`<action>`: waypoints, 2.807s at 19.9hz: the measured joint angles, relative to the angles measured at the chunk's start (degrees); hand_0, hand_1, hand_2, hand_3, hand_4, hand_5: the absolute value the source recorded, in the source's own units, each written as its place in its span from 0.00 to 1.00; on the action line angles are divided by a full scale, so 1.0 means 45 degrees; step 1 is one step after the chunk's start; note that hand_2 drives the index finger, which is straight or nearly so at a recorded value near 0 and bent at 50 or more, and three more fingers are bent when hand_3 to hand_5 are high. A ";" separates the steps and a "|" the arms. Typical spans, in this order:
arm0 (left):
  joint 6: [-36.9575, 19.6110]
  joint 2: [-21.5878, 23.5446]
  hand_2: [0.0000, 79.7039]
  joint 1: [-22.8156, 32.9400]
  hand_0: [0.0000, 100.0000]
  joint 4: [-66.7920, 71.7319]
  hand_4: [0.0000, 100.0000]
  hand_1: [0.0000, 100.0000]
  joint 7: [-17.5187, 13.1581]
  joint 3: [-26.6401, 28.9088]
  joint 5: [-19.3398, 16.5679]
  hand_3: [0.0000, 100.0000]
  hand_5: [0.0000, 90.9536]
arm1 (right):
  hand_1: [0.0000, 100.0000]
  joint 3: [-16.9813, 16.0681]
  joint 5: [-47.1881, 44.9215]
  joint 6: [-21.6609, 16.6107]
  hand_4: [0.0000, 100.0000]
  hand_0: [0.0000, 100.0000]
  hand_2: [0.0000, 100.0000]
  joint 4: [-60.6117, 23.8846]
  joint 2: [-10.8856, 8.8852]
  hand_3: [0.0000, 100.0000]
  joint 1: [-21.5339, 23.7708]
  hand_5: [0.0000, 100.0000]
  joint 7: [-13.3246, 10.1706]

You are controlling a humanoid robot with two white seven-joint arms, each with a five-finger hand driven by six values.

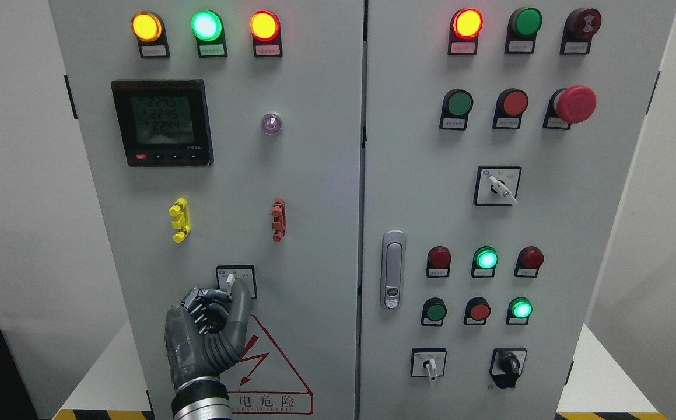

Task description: Turn on light switch 1

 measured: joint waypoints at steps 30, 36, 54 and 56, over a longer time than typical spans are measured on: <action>0.0000 -0.0002 0.81 -0.0024 0.58 0.0010 0.90 0.39 0.0014 -0.0061 0.0057 0.93 0.92 | 0.00 0.0000 0.0000 0.0000 0.00 0.05 0.00 -0.0002 0.0000 0.00 0.0000 0.00 0.0000; 0.0000 -0.0001 0.81 -0.0036 0.42 0.0019 0.91 0.39 0.0038 -0.0057 0.0057 0.93 0.92 | 0.00 0.0000 0.0000 0.0000 0.00 0.05 0.00 -0.0001 0.0000 0.00 0.0000 0.00 0.0000; 0.0048 0.0008 0.82 0.0032 0.14 0.0004 0.91 0.36 -0.0061 -0.0064 0.0071 0.94 0.92 | 0.00 0.0000 0.0001 0.0000 0.00 0.05 0.00 -0.0001 0.0000 0.00 0.0000 0.00 0.0000; -0.0052 0.0013 0.82 0.0069 0.14 -0.0009 0.91 0.37 -0.0077 -0.0063 0.0071 0.94 0.92 | 0.00 0.0000 0.0001 0.0000 0.00 0.05 0.00 -0.0002 0.0000 0.00 0.0000 0.00 0.0000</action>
